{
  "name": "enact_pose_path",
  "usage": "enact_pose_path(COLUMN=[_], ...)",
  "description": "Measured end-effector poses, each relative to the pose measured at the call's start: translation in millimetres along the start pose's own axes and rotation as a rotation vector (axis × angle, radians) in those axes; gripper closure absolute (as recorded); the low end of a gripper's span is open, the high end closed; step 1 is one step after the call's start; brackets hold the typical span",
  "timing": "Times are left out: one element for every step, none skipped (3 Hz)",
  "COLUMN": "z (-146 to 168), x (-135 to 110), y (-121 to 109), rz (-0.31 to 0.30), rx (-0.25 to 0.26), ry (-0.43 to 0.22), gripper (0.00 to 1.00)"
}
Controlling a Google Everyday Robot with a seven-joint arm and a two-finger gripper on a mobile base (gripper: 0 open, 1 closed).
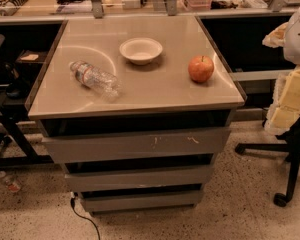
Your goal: Open middle drawer
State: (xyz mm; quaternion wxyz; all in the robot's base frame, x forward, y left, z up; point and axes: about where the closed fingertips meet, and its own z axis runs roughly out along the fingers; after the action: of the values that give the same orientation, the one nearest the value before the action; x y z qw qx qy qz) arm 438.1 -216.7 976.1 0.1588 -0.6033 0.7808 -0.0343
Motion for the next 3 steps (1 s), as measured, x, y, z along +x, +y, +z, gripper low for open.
enact_pose_path(z=[0.1, 8.6, 40.4], x=[0.0, -0.4, 4.1], y=[0.1, 7.4, 24.9], rz=[0.000, 0.005, 0.033], rx=[0.000, -0.022, -0.104], ry=[0.000, -0.006, -0.015], gripper=[0.00, 0.00, 0.00])
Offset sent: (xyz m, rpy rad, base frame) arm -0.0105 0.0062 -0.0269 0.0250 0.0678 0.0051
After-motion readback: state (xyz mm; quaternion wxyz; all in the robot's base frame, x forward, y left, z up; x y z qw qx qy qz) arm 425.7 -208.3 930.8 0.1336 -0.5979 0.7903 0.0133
